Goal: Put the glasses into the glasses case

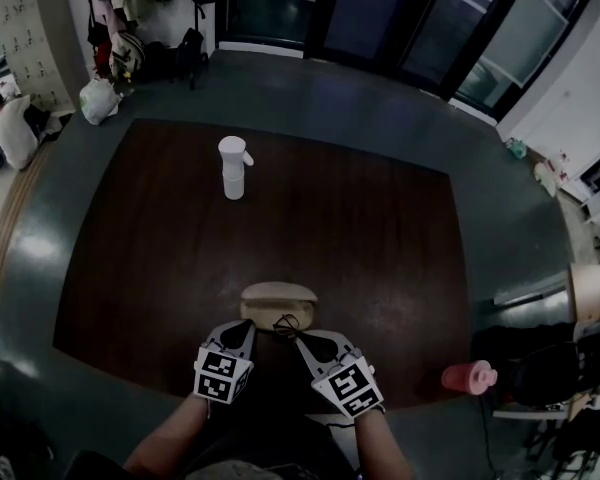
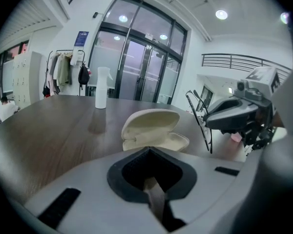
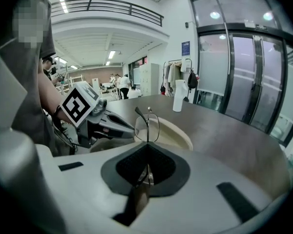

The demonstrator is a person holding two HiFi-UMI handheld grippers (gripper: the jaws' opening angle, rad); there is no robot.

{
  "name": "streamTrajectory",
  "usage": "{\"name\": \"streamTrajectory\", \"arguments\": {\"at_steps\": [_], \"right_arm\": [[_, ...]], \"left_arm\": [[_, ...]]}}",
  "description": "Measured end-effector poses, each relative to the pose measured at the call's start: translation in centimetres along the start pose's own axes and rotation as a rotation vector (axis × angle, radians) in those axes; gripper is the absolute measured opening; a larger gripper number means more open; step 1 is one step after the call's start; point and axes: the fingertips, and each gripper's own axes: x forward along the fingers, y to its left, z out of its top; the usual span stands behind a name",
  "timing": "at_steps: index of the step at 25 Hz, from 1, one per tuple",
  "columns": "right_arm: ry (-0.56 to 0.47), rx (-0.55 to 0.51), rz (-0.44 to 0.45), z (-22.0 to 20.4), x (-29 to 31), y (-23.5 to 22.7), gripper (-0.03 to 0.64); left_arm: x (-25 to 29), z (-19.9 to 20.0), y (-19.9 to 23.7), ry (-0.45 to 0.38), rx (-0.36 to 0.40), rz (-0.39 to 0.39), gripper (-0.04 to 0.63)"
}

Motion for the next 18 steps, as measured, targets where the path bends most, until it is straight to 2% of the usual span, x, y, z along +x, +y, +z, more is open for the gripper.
{"name": "streamTrajectory", "arguments": {"at_steps": [6,11,18], "right_arm": [[0.158,-0.124,0.002,-2.5,0.2,0.8,-0.012],[0.284,-0.277,-0.01,-3.6,1.2,0.9,-0.012],[0.456,-0.486,-0.123,-2.9,3.5,-1.0,-0.012]], "left_arm": [[0.1,-0.8,-0.3,0.019,-0.019,0.01,0.006],[0.3,-1.2,-0.1,0.014,-0.02,0.018,0.006],[0.5,-1.3,-0.2,0.01,-0.008,0.019,0.006]]}}
